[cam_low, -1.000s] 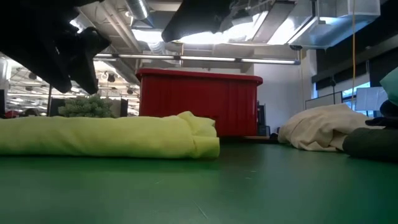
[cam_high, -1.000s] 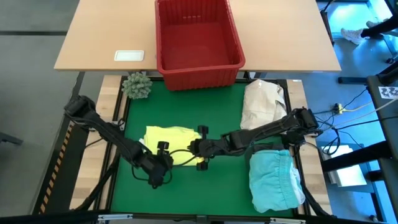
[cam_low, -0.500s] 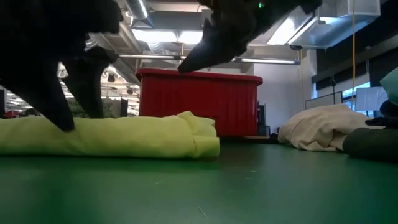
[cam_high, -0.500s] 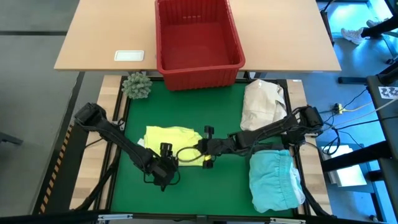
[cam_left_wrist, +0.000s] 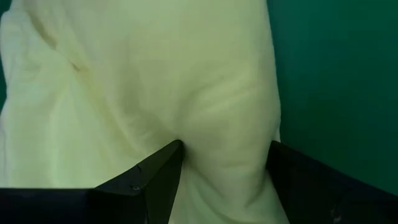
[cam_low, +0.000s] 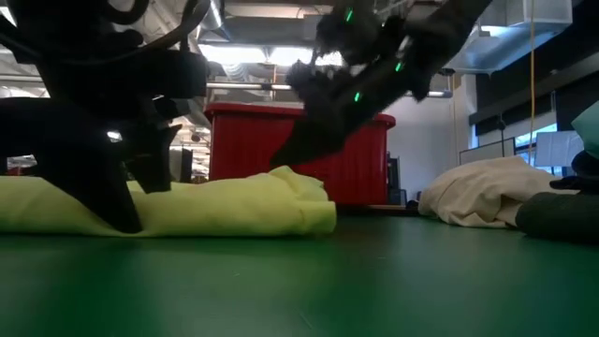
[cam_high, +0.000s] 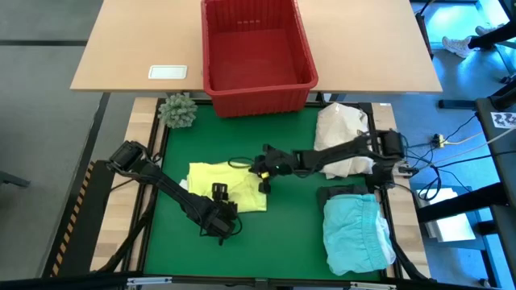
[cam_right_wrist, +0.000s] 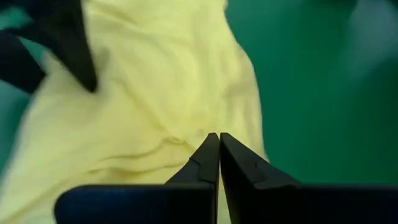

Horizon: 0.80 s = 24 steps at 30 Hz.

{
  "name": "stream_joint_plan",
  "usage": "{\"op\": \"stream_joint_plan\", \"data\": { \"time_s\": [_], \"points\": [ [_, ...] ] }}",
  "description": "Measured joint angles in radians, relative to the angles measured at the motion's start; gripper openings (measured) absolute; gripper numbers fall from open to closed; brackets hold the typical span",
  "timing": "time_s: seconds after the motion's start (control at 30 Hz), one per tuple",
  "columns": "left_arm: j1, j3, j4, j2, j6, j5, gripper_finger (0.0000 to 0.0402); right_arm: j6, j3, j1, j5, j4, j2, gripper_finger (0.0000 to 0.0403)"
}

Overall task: Fold Laundry from Bin
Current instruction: Put the yellow shirt into the red bin

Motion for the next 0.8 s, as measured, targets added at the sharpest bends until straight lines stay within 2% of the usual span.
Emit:
{"op": "stream_joint_plan", "data": {
  "time_s": [0.17, 0.27, 0.5, 0.67, 0.73, 0.8],
  "points": [
    [-0.001, 0.0, 0.001, 0.003, -0.005, -0.013, 0.0234, 0.003, 0.001, -0.032, -0.102, 0.066, 0.103, 0.0012],
    [0.0, -0.002, 0.002, 0.004, 0.0, -0.014, 0.0234, 0.005, 0.001, -0.031, -0.122, 0.105, 0.149, 0.0012],
    [0.039, -0.005, 0.017, 0.006, 0.019, -0.062, 0.0216, 0.066, 0.002, -0.027, -0.226, 0.178, 0.191, 0.0012],
    [0.075, -0.007, 0.028, 0.007, 0.038, -0.075, 0.0206, 0.064, 0.002, 0.01, -0.242, 0.167, 0.191, 0.0012],
    [0.082, -0.007, 0.028, 0.009, 0.056, -0.084, 0.0186, 0.056, 0.002, 0.02, -0.242, 0.163, 0.191, 0.0012],
    [0.086, -0.009, 0.028, 0.01, 0.061, -0.091, 0.0143, 0.053, 0.003, 0.023, -0.239, 0.152, 0.191, 0.0012]
  ]
}}
